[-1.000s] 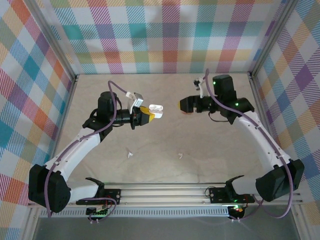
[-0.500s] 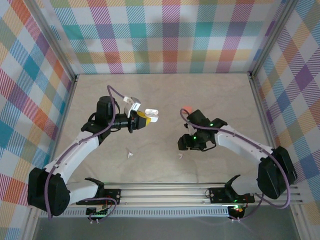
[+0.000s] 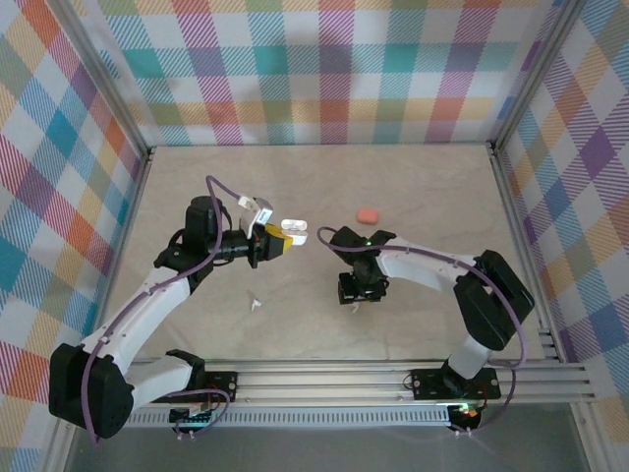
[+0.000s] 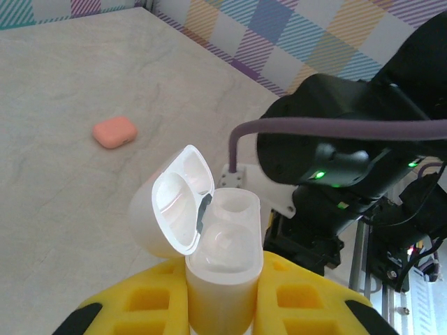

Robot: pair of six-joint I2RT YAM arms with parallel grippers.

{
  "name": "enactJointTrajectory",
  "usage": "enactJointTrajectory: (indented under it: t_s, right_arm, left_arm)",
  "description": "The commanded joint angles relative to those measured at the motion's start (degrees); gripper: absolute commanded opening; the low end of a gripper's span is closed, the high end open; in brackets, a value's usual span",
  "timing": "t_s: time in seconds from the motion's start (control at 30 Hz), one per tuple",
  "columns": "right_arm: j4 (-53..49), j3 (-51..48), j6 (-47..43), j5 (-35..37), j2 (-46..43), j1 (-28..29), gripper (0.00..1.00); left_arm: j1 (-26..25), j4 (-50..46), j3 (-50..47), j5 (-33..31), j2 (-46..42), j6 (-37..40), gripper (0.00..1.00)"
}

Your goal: Insert the wireless bluetooth earbuds into the charging case

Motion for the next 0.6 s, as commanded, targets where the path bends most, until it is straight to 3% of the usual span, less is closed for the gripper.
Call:
enactJointTrajectory:
  t_s: [0.0, 0.57]
  right_arm:
    - [-1.91, 1.93, 1.37, 0.17, 2.69, 0.43, 0.44]
    - [-3.07, 4.44, 1.08, 0.69, 6.95, 0.43, 0.43]
  left_arm:
    - [0.63, 0.22, -1.16, 0.13, -1.53, 1.06, 0.0]
    - [0.66, -0.61, -0.99, 0.6, -1.41, 3.24, 0.0]
